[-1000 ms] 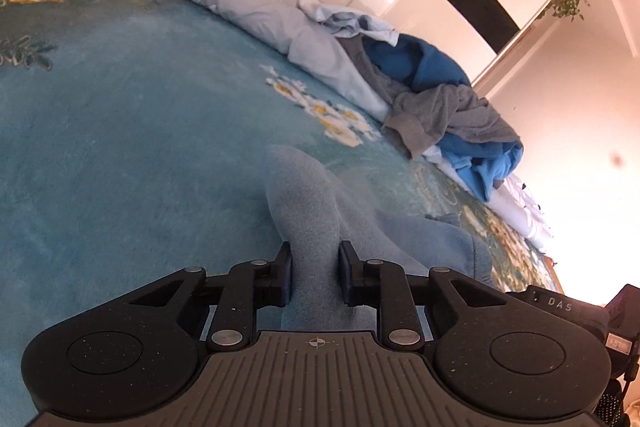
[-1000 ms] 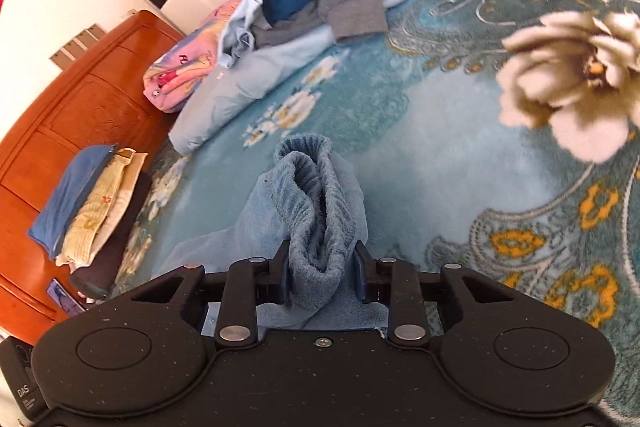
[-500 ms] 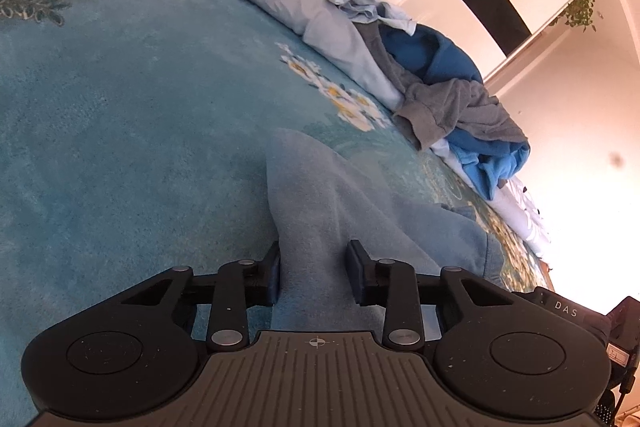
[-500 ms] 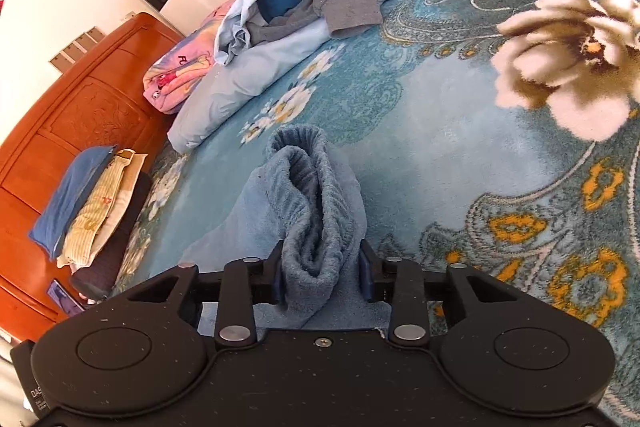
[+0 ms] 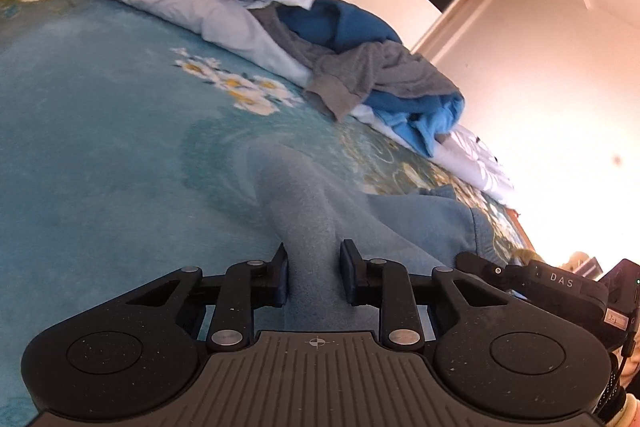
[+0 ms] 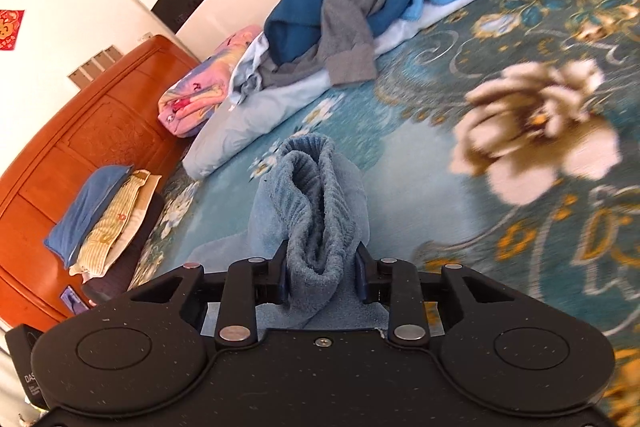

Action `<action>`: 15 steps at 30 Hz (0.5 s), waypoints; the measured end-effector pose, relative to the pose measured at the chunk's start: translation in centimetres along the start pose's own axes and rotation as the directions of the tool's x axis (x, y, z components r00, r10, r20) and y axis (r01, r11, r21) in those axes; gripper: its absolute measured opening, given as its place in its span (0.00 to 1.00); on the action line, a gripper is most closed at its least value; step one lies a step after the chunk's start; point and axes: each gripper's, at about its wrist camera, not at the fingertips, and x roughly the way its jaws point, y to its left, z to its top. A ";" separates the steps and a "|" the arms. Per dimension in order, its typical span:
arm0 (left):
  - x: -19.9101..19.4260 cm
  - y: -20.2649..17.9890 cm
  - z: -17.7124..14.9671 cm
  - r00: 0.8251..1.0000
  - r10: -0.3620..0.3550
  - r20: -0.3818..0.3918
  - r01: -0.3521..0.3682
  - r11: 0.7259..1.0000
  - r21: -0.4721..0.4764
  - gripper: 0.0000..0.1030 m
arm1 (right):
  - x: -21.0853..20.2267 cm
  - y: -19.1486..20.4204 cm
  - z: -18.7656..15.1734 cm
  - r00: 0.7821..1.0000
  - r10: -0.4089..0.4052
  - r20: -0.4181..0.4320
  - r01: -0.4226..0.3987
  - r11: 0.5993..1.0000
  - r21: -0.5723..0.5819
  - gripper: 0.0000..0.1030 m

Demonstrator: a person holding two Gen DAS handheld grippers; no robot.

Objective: Fold clothes
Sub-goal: 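Carry the folded sweatpants with both tools onto the mustard knit pile and release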

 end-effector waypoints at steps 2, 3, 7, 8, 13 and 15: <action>1.6 -2.6 0.2 0.999 -0.031 -0.026 0.032 0.998 0.048 0.21 | -2.0 -1.4 1.0 0.999 -0.023 0.026 0.023 1.000 -0.004 0.29; 2.5 -4.0 0.3 0.998 -0.047 -0.039 0.050 0.996 0.070 0.21 | -2.9 -2.1 1.5 0.999 -0.034 0.039 0.034 0.999 -0.006 0.29; 6.2 -9.8 0.8 0.989 -0.114 -0.090 0.127 0.979 0.161 0.21 | -7.4 -5.0 4.3 0.990 -0.101 0.096 0.104 0.994 -0.023 0.29; 7.2 -11.5 0.9 0.986 -0.135 -0.101 0.151 0.971 0.183 0.21 | -8.7 -5.9 5.2 0.986 -0.120 0.116 0.124 0.992 -0.029 0.29; 12.2 -20.1 1.4 0.957 -0.246 -0.154 0.279 0.924 0.260 0.21 | -15.0 -9.5 9.6 0.958 -0.208 0.200 0.224 0.973 -0.060 0.29; 13.9 -23.5 1.5 0.943 -0.283 -0.174 0.323 0.902 0.284 0.21 | -17.2 -10.7 11.2 0.944 -0.242 0.224 0.267 0.960 -0.084 0.29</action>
